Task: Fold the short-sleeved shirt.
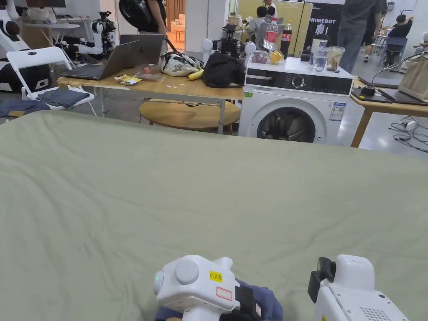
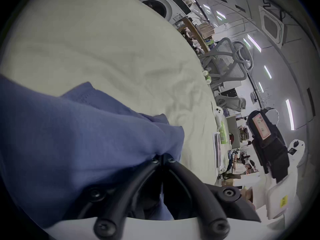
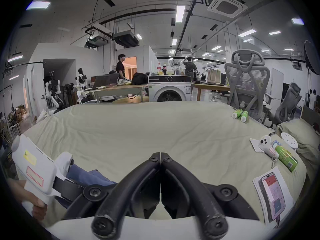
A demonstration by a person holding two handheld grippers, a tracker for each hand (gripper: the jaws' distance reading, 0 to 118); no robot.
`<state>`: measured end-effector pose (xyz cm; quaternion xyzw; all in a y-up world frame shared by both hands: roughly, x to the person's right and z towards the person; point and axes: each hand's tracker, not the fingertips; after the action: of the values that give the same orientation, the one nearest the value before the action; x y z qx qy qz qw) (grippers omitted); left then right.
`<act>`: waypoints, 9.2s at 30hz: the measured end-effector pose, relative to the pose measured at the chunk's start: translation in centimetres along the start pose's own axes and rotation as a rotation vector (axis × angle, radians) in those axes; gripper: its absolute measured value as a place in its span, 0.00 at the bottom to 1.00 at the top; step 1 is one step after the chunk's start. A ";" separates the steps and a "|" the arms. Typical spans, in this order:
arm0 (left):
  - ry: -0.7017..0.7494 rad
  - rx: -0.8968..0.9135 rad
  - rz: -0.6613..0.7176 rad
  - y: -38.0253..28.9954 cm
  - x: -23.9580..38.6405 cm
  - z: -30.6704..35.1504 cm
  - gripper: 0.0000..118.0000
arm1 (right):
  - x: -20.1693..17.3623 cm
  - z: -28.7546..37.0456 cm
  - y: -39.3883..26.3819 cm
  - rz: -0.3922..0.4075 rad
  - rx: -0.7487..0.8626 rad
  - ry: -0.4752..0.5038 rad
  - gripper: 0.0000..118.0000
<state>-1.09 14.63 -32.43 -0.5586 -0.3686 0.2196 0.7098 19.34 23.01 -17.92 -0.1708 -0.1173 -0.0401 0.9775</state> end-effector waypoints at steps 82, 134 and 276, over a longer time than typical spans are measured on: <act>-0.141 -0.002 -0.011 1.9 -11.4 9.9 0.28 | -6.8 -3.0 -5.8 0.069 -0.421 0.124 0.00; 0.160 0.427 0.354 -2.0 -27.5 52.2 0.16 | -29.7 -1.0 6.3 0.146 0.219 0.412 0.00; 0.687 1.152 -0.490 -1.4 -0.5 21.7 0.73 | -8.0 -2.3 5.3 0.006 0.160 -0.002 0.80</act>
<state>-18.25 27.58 -28.96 -0.0334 -0.0644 0.0251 0.9971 12.73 27.47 -23.71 -0.0928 -0.1205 -0.0274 0.9880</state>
